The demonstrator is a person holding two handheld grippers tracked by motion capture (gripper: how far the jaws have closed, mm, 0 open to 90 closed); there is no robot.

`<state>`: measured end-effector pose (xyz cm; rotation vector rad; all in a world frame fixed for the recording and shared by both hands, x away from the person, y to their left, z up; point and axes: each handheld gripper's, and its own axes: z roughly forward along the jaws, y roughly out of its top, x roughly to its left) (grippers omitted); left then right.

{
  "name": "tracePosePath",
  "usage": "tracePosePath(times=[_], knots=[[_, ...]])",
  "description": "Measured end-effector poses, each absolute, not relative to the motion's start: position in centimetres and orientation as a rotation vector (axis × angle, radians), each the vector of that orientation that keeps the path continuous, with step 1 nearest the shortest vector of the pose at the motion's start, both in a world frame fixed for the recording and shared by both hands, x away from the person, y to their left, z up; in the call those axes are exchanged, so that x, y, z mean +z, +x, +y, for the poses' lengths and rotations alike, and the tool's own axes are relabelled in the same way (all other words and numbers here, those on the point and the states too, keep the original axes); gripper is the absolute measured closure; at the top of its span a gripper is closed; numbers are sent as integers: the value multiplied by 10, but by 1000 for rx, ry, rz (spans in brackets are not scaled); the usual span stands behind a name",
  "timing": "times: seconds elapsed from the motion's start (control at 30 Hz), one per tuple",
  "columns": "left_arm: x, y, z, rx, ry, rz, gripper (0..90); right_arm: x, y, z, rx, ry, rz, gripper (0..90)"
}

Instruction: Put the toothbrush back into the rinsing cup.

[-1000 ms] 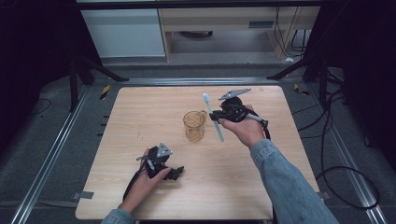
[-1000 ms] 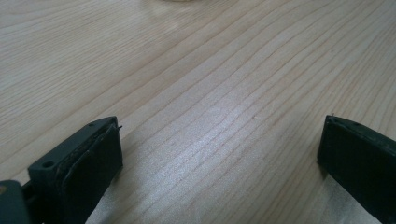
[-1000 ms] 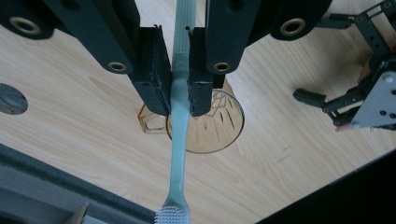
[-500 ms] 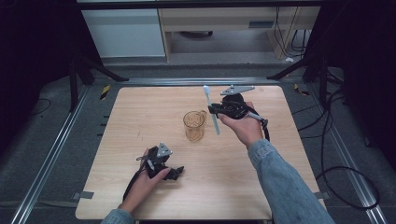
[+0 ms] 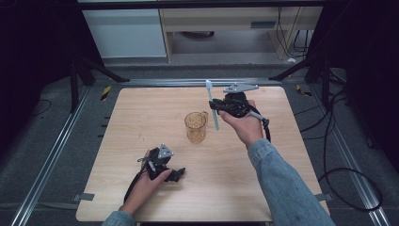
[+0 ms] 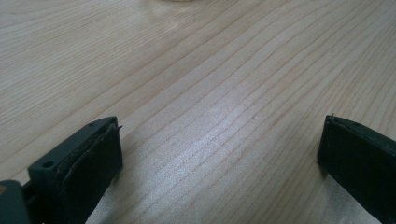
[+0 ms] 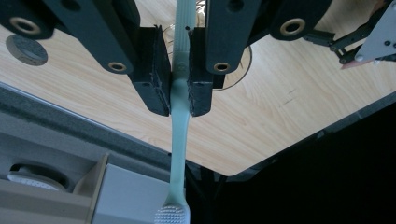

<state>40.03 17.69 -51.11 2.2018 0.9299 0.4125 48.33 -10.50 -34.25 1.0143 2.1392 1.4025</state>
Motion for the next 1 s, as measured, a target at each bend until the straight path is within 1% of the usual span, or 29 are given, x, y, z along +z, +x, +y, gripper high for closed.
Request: tracePosePath(times=[1.0], knots=[[-511, 400, 177, 412, 2201, 930, 0, -343, 491, -104, 1528, 984, 1958, 790]])
